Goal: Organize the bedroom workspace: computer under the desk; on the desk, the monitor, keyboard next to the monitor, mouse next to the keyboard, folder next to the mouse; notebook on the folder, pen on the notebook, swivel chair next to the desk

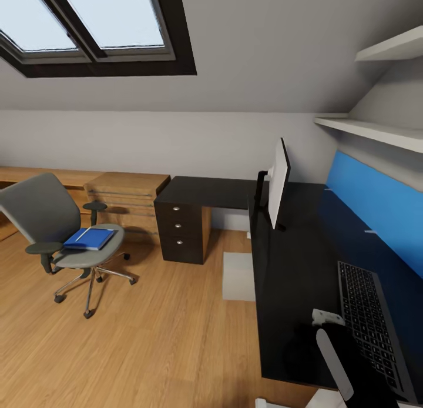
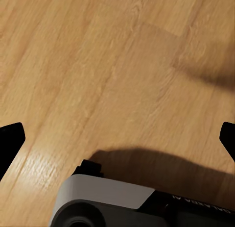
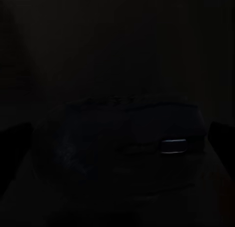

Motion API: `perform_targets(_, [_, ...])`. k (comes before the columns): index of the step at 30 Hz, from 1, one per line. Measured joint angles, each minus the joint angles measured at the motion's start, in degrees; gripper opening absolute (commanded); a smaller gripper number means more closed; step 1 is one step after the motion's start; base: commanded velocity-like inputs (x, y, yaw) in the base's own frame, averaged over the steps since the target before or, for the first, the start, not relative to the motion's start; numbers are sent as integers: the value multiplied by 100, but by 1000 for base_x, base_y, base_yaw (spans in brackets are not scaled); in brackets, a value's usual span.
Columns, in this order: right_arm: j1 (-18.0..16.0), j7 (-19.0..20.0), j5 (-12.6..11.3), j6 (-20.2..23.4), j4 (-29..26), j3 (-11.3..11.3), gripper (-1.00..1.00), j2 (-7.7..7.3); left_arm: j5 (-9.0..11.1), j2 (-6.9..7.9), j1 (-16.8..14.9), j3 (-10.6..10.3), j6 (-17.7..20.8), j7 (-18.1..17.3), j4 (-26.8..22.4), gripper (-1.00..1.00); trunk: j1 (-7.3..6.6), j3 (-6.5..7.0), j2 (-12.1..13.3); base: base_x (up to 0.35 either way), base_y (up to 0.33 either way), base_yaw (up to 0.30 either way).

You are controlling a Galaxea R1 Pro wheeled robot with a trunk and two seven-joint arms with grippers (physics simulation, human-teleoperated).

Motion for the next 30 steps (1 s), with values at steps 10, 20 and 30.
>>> perform_targets(10, [-1, -33, 6, -19, -395, 9, -100, 242, 0, -1, 1, 0, 1, 0, -2, 100, -220, 176, 402, 0, 0, 79])
perform_targets(20, [1, -40, 11, -20, -421, 11, -100, 327, 0, 2, 0, -4, 0, -5, 0, 100, -286, 225, 523, 0, 0, 39])
perform_targets(30, [1, -32, -4, -20, -429, -2, -100, 326, 0, 3, 0, -8, 0, -10, 0, 100, -286, 225, 523, 0, 1, 1])
